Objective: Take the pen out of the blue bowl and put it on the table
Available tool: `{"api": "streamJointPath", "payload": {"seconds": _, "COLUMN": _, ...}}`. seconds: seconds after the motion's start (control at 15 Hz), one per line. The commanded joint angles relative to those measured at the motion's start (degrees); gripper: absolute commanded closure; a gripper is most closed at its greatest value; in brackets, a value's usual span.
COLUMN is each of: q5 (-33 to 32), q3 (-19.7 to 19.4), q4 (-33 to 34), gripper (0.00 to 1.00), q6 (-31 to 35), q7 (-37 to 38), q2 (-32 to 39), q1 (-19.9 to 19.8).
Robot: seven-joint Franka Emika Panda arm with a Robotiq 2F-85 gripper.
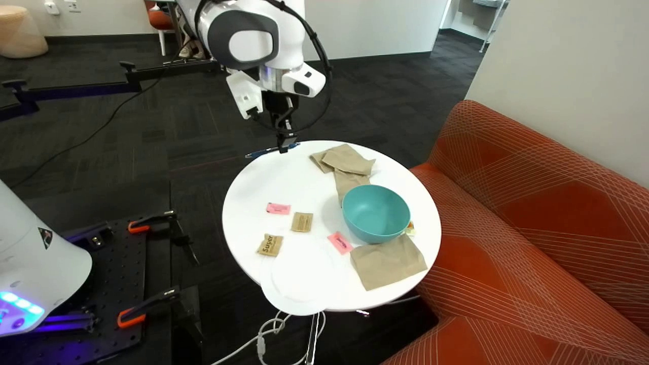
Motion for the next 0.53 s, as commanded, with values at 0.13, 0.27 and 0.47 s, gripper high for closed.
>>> {"api": "streamJointPath", "payload": {"seconds": 0.13, "q5": -2.88, "q3": -0.02, "q4": -2.75, "gripper": 0.97, "q6": 10.52, "q7": 2.04, "q2": 5.71, "q1": 2.27}}
{"api": "streamJointPath", "payload": {"seconds": 0.27, "q5": -5.08, "q3": -0.99, "q4": -2.15, "gripper": 0.97, "q6": 13.94, "q7": 3.02, "q2": 9.16, "q1": 3.40}}
{"api": "streamJointPath", "payload": {"seconds": 0.47, "q5": -8.19, "q3": -3.20, "q4": -0.72, "gripper": 0.97, "q6": 16.69, "q7": 5.13, "q2": 13.43, "q1": 5.32}}
